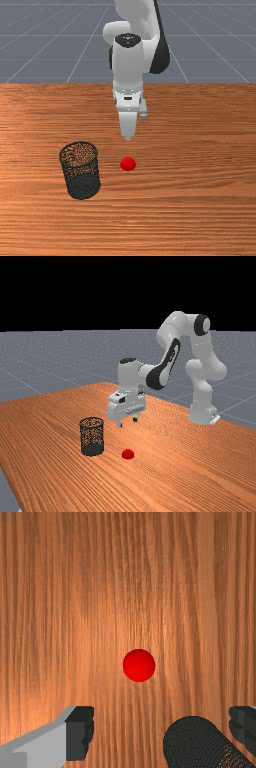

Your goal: Put the ball into the container

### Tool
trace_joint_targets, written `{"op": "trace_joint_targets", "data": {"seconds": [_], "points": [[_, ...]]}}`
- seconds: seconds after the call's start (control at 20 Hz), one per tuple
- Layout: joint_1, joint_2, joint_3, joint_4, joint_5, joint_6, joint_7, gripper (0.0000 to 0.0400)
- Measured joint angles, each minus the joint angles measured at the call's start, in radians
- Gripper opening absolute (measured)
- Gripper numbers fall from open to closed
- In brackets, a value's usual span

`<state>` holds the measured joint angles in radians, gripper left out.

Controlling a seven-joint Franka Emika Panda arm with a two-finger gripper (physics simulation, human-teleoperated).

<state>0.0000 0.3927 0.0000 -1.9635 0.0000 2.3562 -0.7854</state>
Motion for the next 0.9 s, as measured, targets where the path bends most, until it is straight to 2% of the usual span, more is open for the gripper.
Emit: {"op": "trace_joint_targets", "data": {"seconds": [0.05,0.1,0.15,0.25,0.45,0.5,0.55,0.6,0.7,0.9], "points": [[0.000,0.000,0.000,0.000,0.000,0.000,0.000,0.0243],[0.000,0.000,0.000,0.000,0.000,0.000,0.000,0.0148],[0.000,0.000,0.000,0.000,0.000,0.000,0.000,0.0090],[0.000,0.000,0.000,0.000,0.000,0.000,0.000,0.0033],[0.000,-0.028,0.000,-0.062,0.000,0.024,0.000,0.0004],[0.005,-0.032,-0.006,-0.069,-0.014,0.035,0.009,0.0160],[-0.001,-0.026,-0.001,-0.060,-0.001,0.023,-0.002,0.0254],[-0.002,-0.018,-0.001,-0.060,-0.001,0.034,-0.002,0.0311],[-0.003,0.006,0.000,-0.069,-0.001,0.079,-0.010,0.0367],[-0.004,0.085,0.001,-0.067,-0.003,0.156,-0.014,0.0396]]}}
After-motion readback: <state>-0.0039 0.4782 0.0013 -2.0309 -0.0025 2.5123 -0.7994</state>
